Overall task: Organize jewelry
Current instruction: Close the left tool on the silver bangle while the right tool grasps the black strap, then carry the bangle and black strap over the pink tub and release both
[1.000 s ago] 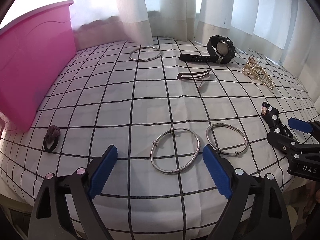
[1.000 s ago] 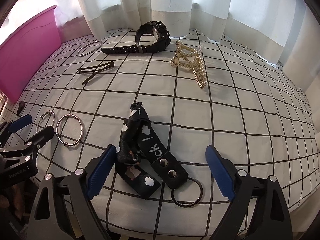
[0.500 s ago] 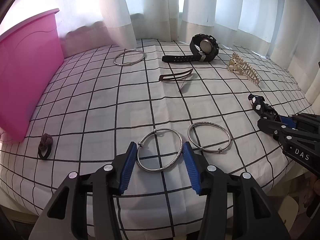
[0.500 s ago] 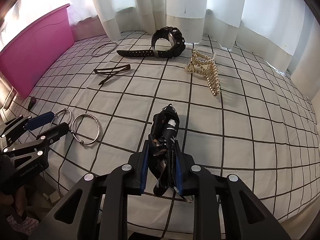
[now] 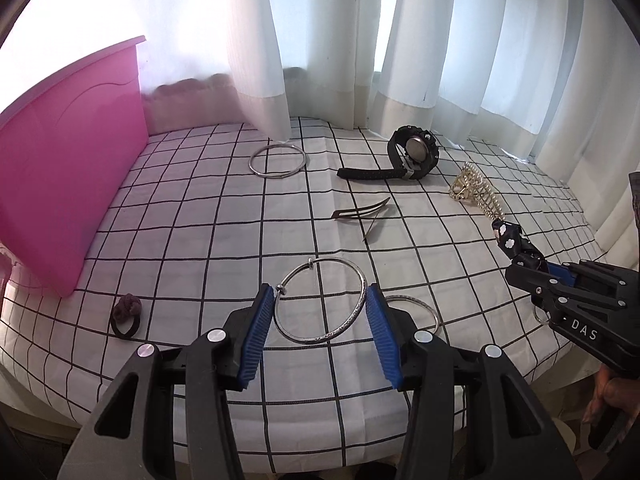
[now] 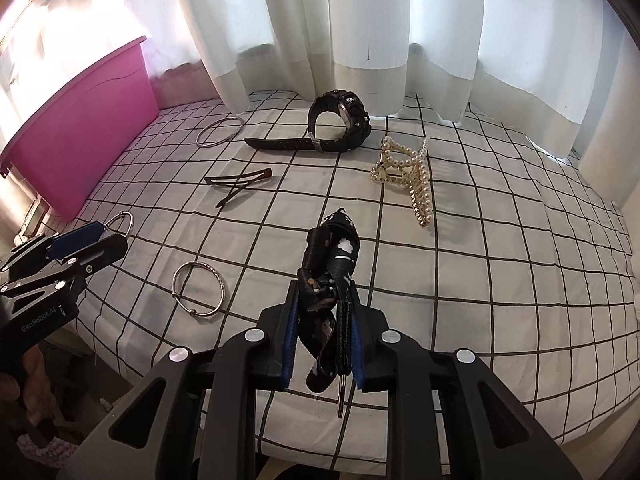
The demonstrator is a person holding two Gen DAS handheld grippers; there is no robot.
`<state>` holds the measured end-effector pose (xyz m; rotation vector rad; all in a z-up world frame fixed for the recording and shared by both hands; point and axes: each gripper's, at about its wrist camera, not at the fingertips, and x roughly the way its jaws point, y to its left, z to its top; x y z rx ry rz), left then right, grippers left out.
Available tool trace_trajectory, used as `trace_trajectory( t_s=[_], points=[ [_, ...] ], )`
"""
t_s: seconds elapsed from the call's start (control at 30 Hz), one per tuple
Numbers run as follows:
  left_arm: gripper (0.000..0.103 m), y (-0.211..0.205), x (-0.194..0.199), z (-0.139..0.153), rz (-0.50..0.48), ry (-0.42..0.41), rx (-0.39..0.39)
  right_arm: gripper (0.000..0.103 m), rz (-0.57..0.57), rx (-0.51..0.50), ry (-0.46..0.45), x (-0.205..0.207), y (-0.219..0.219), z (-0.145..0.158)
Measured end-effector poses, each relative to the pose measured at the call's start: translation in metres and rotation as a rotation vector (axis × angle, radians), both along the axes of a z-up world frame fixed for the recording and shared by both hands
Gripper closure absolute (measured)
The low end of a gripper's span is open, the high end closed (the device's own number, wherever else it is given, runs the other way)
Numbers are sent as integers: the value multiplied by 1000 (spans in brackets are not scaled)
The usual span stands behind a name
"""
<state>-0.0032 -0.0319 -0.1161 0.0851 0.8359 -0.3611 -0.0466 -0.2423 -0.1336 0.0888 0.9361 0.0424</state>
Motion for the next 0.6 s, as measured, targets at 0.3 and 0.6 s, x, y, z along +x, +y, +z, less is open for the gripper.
trace_trajectory(
  t_s=[0.3, 0.6],
  points=[
    [57, 15, 3, 44, 27, -56, -54, 82, 39, 6, -78, 13, 7, 45],
    [57, 44, 9, 101, 77, -149, -110, 82, 125, 18, -197, 33, 41, 107]
  ],
)
